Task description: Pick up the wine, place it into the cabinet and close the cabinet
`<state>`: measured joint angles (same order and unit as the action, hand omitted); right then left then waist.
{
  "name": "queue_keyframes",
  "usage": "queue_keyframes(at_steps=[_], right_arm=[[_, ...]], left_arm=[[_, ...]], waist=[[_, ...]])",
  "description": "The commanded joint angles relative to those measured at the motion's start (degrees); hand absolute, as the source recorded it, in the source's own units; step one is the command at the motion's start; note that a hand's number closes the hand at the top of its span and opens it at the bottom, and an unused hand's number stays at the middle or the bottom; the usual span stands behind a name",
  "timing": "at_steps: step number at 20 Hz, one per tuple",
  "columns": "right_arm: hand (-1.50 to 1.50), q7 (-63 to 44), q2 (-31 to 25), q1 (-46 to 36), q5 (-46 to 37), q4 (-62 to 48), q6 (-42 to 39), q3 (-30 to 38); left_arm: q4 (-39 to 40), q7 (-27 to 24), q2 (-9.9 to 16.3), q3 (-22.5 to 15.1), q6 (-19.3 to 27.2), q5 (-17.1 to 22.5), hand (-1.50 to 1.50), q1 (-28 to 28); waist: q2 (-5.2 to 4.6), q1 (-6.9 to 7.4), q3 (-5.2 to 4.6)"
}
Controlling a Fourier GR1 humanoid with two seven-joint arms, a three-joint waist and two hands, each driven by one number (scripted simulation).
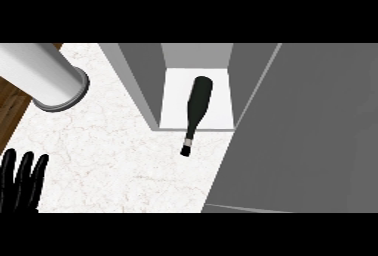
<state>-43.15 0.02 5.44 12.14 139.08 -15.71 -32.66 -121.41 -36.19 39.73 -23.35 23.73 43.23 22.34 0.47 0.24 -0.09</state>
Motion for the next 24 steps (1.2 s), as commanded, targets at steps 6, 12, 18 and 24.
queue_keyframes(at_steps=[6,12,18,24], right_arm=[[1.5,-3.8,0.0,-3.2,-11.0,8.6,12.9,-19.8],[1.5,0.8,-0.1,-9.0,-18.1,1.5,22.3,-25.4],[1.5,2.4,-0.2,-19.3,-20.8,-3.8,29.6,-25.1],[1.5,0.3,-0.4,-27.8,-22.4,-8.5,37.5,-26.0]], left_arm=[[-0.1,0.4,4.0,9.7,-7.7,4.4,-1.5,5.3],[1.6,2.5,6.8,17.1,-14.3,9.5,-1.5,6.6],[0.9,5.5,6.3,17.4,-14.6,10.7,-1.5,4.4],[3.9,6.2,4.3,17.1,-17.2,11.3,-1.5,2.8]], waist=[[0.26,-0.28,-0.06],[0.28,0.37,-0.06],[0.01,0.77,-0.08],[-0.09,0.87,-0.14]])
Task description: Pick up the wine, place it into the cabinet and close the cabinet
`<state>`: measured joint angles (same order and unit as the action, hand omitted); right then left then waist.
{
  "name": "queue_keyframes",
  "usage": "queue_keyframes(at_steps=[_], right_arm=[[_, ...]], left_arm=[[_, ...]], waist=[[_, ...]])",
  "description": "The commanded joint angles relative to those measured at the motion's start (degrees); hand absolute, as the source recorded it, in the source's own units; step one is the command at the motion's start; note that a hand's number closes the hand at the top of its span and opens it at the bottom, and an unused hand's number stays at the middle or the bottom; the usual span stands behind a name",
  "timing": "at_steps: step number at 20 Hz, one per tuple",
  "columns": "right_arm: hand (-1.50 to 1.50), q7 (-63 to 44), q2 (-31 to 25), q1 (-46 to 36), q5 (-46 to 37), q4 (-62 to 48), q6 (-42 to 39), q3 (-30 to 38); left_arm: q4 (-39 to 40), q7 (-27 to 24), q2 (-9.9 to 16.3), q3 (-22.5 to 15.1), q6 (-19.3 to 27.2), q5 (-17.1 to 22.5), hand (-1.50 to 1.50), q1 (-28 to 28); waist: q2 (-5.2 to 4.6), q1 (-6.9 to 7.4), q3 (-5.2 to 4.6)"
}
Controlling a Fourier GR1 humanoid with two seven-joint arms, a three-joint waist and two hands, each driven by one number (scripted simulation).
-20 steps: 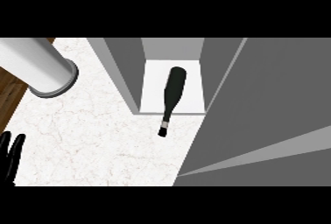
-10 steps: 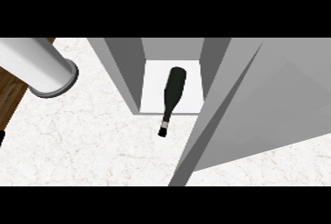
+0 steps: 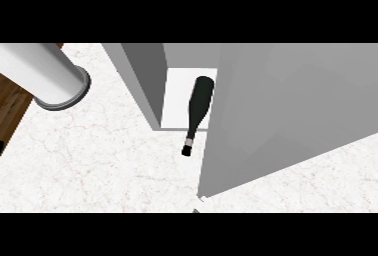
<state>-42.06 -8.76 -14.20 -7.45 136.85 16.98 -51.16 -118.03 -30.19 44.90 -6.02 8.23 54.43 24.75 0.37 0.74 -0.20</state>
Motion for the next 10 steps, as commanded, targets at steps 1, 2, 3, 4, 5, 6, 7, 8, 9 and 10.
queue_keyframes(at_steps=[1,2,3,4,5,6,7,8,9,10], right_arm=[[1.5,0.2,8.3,-11.5,0.0,-9.1,4.4,-3.0],[1.5,0.8,8.3,-12.0,0.3,-10.2,6.3,-4.3],[1.5,-1.2,8.3,-14.8,4.2,-9.5,5.4,0.0],[1.5,-2.3,8.3,-17.0,4.4,-9.5,6.2,-0.4],[1.5,-0.4,8.2,-17.4,6.0,-11.6,7.7,0.8],[1.5,-1.1,8.2,-19.3,6.6,-11.8,8.9,0.4],[1.5,-1.2,8.2,-21.2,8.8,-12.9,8.8,3.7],[1.5,-1.3,8.3,-23.2,9.4,-14.1,9.6,1.5],[1.5,-0.5,8.3,-25.5,11.5,-15.7,9.8,4.8],[1.5,-1.2,8.3,-27.6,13.2,-16.9,10.1,7.4]], left_arm=[[0.1,-0.3,-1.8,-1.7,-1.1,-1.5,-1.5,-0.6],[-1.0,0.8,-0.4,0.2,-1.6,-0.1,-1.5,0.4],[-0.8,1.9,-1.4,-1.5,0.8,-1.3,-1.5,-1.6],[-0.1,2.1,-0.7,-0.1,-0.9,-0.1,-1.5,-2.3],[2.8,2.2,-2.7,-1.5,0.3,-0.3,-1.5,-5.4],[0.1,3.1,-1.8,-0.6,0.2,0.2,-1.5,-4.7],[-0.6,3.1,-1.2,0.1,-0.9,0.5,-1.5,-2.6],[1.4,3.3,-1.5,1.0,-0.7,0.8,-1.5,-4.0],[1.3,2.8,-3.3,-2.6,0.8,-1.6,-1.5,-5.2],[0.6,3.6,-1.8,-0.1,-0.1,-0.4,-1.5,-3.8]], waist=[[-0.31,0.74,0.0],[-0.21,1.3,-0.01],[-0.51,0.97,0.03],[-0.44,1.11,-0.04],[-0.69,0.39,-0.01],[-0.48,0.87,0.01],[-0.52,1.74,0.01],[-0.47,1.37,-0.01],[-0.75,1.42,-0.03],[-0.6,1.87,0.01]])
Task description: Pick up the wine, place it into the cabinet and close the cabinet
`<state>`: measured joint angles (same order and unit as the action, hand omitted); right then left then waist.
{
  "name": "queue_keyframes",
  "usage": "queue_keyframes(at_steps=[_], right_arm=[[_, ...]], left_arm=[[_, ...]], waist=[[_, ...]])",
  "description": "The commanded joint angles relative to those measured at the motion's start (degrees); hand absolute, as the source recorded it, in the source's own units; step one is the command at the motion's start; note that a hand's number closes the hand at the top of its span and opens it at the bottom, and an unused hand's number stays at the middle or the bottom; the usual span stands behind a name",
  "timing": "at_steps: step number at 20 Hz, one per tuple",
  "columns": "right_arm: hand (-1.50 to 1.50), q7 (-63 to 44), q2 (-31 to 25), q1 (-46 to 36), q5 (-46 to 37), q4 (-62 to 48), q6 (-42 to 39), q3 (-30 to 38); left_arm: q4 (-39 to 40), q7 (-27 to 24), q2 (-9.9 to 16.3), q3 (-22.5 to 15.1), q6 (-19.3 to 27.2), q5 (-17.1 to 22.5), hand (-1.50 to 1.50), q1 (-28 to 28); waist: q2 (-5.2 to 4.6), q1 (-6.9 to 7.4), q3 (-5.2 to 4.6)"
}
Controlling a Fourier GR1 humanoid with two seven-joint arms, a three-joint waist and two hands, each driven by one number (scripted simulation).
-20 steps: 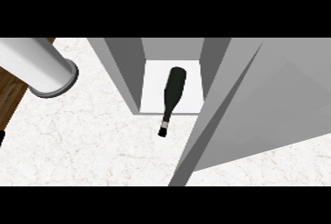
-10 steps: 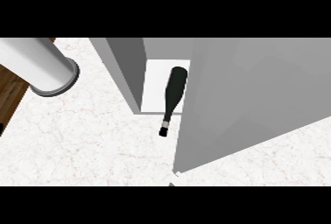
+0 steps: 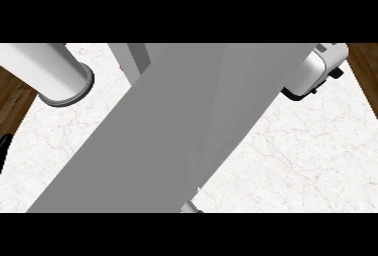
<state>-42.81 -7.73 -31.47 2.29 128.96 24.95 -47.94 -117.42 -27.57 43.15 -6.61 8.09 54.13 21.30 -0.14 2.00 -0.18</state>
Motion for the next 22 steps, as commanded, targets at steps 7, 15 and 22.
queue_keyframes(at_steps=[7,15,22], right_arm=[[1.5,5.3,7.6,-29.1,11.3,-27.8,6.5,11.1],[1.5,13.6,7.7,-38.5,6.8,-47.1,0.8,15.7],[1.5,20.6,5.9,-38.0,11.6,-56.4,-9.7,27.4]], left_arm=[[0.9,2.8,-3.3,-0.5,2.6,-1.1,-1.5,-4.0],[2.1,3.0,-4.6,1.4,1.3,-2.6,-1.5,-4.1],[4.1,6.7,-4.3,5.0,0.4,-2.2,-1.5,-5.6]], waist=[[-0.04,-0.07,0.08],[-0.09,-0.46,0.1],[-0.09,-1.14,0.16]])
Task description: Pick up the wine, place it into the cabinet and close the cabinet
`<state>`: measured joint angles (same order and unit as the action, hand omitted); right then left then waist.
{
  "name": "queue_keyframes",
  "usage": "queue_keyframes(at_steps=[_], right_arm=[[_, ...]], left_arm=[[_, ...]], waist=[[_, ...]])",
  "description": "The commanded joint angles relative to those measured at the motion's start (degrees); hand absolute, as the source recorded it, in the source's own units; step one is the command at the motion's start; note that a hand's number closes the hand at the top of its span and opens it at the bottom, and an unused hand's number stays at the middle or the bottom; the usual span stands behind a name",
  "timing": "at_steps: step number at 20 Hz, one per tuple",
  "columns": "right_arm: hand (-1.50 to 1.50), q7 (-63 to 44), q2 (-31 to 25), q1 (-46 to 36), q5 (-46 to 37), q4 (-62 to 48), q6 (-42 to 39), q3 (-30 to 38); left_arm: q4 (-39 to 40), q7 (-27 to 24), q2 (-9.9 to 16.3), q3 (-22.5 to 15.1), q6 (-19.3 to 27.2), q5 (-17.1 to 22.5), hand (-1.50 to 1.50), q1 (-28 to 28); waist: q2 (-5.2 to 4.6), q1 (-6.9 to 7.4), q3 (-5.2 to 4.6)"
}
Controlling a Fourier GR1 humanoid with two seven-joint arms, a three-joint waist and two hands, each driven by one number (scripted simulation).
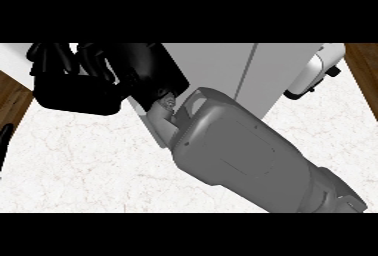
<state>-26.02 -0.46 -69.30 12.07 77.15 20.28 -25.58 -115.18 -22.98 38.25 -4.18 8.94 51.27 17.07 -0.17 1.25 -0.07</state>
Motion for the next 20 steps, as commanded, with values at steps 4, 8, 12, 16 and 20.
queue_keyframes(at_steps=[4,8,12,16,20], right_arm=[[1.5,9.1,0.5,-0.1,0.2,-12.8,-4.3,4.3],[1.5,12.3,-1.2,1.2,0.3,-14.5,-8.1,6.8],[1.5,15.0,-2.4,-0.6,-1.3,-19.7,-9.3,7.3],[1.5,17.7,-6.5,1.7,-2.9,-20.7,-10.9,7.3],[1.5,17.2,-5.3,1.0,-3.0,-20.7,-10.4,7.6]], left_arm=[[-2.0,1.7,-1.4,0.6,-0.3,-2.5,-1.5,0.7],[-2.2,1.0,-3.5,-1.8,1.3,-5.8,-1.5,0.0],[0.3,5.0,-1.3,1.4,0.7,-2.0,-1.5,-4.0],[-1.0,2.5,-3.0,-0.2,0.3,-4.3,-1.5,-1.1],[-0.3,3.6,-3.7,-0.4,0.9,-3.8,-1.5,-3.0]], waist=[[-0.01,0.08,0.05],[-0.07,-0.28,0.07],[-0.5,-0.14,0.03],[-0.5,0.37,0.02],[-0.43,-0.04,0.02]])
